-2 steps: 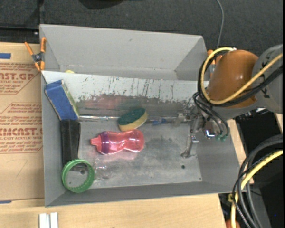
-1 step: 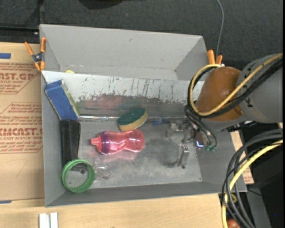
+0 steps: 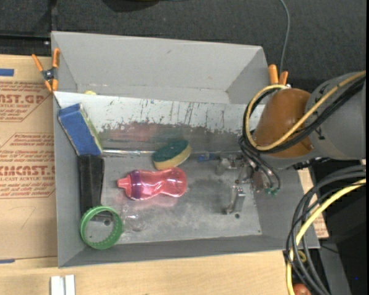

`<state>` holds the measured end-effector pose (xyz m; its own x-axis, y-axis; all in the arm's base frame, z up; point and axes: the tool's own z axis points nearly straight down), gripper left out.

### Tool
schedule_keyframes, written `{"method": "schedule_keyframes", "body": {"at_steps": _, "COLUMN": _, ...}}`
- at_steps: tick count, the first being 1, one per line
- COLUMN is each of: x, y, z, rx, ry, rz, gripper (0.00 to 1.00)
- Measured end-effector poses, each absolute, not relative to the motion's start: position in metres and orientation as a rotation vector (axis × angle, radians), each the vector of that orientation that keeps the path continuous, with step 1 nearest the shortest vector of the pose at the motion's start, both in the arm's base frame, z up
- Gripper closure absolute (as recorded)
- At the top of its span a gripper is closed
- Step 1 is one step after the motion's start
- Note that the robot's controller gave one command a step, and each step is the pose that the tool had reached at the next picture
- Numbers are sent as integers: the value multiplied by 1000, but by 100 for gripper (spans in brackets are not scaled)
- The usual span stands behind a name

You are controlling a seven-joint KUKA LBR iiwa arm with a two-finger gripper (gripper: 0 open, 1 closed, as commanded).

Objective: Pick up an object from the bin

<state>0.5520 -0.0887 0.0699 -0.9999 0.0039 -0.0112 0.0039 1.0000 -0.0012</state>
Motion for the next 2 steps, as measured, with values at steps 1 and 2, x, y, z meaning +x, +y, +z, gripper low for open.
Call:
{"method": "schedule_keyframes", "body": {"at_steps": 1, "x": 557, "y": -99, "z": 73, "rx": -13, "ry": 3133, "rz": 2, "gripper": 0}}
{"method": "schedule_keyframes", "body": {"at_steps": 2, "x": 523, "y": -25, "z": 99, "rx": -280, "ry": 3121, "rz": 7, "gripper": 0}}
